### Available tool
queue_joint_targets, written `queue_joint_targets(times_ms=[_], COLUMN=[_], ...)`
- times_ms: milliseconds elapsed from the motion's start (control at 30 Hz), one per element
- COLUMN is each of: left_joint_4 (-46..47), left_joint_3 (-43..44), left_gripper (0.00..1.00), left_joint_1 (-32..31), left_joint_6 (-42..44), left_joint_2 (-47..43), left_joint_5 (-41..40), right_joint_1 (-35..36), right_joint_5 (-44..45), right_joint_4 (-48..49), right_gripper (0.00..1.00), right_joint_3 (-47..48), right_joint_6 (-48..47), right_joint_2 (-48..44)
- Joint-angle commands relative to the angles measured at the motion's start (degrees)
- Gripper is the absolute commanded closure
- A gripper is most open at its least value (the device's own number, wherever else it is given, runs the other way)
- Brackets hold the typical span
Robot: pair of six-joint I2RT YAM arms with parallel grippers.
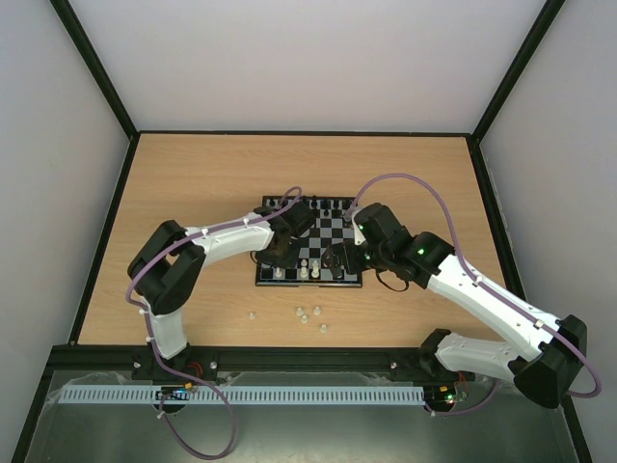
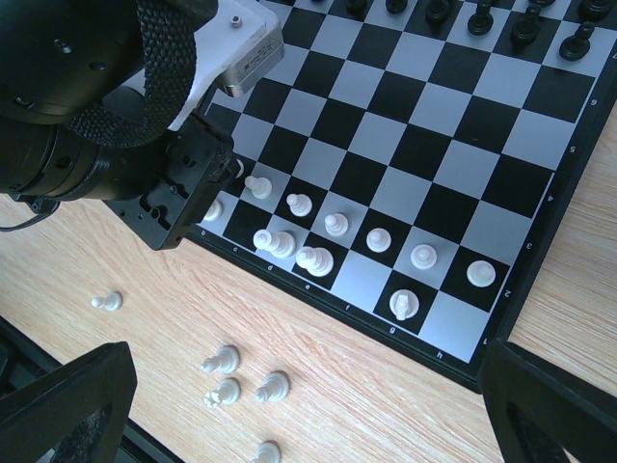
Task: Set up the chess pieces on the board
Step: Place the chess piece on the chessboard.
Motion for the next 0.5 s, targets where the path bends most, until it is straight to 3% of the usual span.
queue_joint_targets(times_ms=[0, 467], left_joint_4=[-1.76, -1.84], left_joint_3=[-1.73, -2.71], left_gripper=[0.87, 0.87], left_joint_1=[0.23, -0.16], left_joint_6=[-0.42, -0.83], left_joint_2=[-0.68, -1.81], left_joint_5=[0.94, 1.09], right_joint_1=[0.05, 0.09], right_joint_5=[-0.32, -0.56], right_joint_4=[-0.09, -0.05], right_gripper=[0.01, 0.02], right_joint_3=[-0.87, -0.87], right_joint_6=[-0.45, -0.44], right_joint_2=[-0.30, -0.03])
